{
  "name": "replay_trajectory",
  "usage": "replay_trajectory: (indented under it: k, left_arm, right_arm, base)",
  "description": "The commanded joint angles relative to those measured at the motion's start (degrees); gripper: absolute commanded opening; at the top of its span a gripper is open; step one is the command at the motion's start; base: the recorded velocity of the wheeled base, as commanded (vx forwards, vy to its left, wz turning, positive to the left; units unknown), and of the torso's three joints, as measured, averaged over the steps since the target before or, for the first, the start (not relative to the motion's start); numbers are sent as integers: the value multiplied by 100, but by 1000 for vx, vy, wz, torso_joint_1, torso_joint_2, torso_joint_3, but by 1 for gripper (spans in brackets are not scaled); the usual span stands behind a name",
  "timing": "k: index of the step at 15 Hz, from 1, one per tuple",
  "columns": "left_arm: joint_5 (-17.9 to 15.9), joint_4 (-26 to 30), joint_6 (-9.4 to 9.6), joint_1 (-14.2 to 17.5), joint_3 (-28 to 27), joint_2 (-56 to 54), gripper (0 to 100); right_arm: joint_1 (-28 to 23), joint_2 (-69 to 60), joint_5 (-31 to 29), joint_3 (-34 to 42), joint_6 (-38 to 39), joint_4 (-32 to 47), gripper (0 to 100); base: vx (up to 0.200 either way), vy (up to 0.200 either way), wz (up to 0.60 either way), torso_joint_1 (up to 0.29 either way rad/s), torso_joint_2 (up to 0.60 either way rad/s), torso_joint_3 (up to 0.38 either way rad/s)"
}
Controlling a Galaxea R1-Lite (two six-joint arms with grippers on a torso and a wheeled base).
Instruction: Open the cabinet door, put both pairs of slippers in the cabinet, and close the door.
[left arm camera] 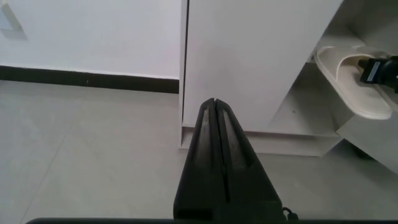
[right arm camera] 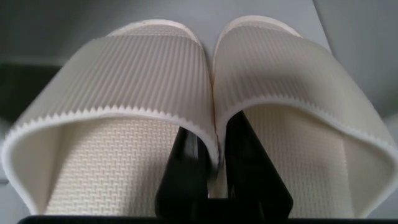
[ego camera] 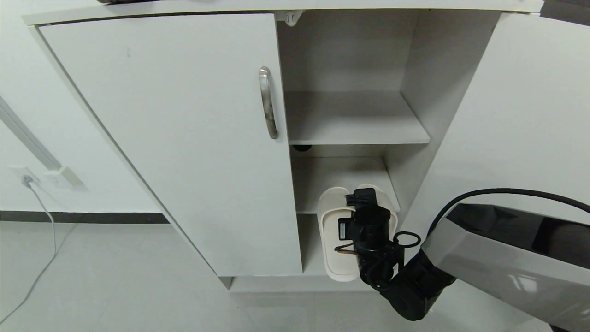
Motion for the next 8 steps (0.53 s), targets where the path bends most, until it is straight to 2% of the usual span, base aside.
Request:
replay_trajectory:
  k: [1, 2, 5, 8]
  left_arm:
    - [0, -10, -2, -1, 0, 7, 0]
    - [0, -10, -2, -1, 0, 7, 0]
    - [8, -19, -11, -1, 0, 7, 0]
    - [8, -10, -11, -1, 0, 7, 0]
  right_arm:
    - [9, -74, 0, 8, -3, -6, 0]
    - [9, -21, 0, 17, -3, -6, 0]
    - [-27, 5, 61, -45, -30, -6, 0]
    - [-194, 207, 158, -493, -91, 117, 0]
  base:
    - [200, 0, 0, 2, 2, -2]
    - [200, 0, 0, 2, 2, 2]
    - [0, 0, 0, 0, 0, 0]
    - [0, 0, 0, 0, 0, 0]
